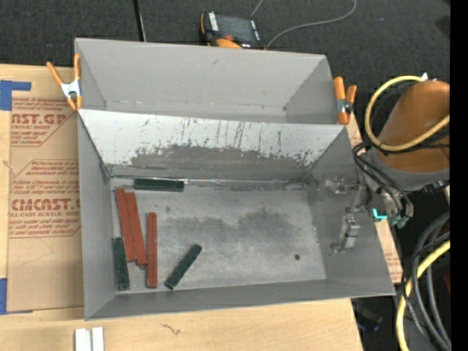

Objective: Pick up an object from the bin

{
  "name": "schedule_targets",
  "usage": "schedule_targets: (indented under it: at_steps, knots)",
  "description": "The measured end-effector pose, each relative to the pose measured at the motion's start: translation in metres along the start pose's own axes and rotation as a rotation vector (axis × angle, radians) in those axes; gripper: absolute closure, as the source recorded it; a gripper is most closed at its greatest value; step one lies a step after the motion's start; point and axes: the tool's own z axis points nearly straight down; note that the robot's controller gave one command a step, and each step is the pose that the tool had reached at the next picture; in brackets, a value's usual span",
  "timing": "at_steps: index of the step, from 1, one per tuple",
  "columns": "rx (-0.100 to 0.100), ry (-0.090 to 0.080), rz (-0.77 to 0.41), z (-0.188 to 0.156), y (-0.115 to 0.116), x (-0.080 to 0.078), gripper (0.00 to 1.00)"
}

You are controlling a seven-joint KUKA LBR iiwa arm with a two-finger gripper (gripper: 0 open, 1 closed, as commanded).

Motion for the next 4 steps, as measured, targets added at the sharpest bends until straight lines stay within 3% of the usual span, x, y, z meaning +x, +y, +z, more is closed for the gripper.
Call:
schedule_targets:
  at_steps: [1, 2, 3, 4]
  knots:
    - [-0.003, 0.000, -0.199, 0.102, 0.104, 0.006, 0.00]
    - [-0.003, -0.006, 0.049, 0.086, 0.213, 0.013, 0.00]
    - [-0.001, -0.004, -0.128, 0.114, 0.270, 0.016, 0.00]
    - [0.002, -0.004, -0.126, 0.114, 0.268, 0.016, 1.00]
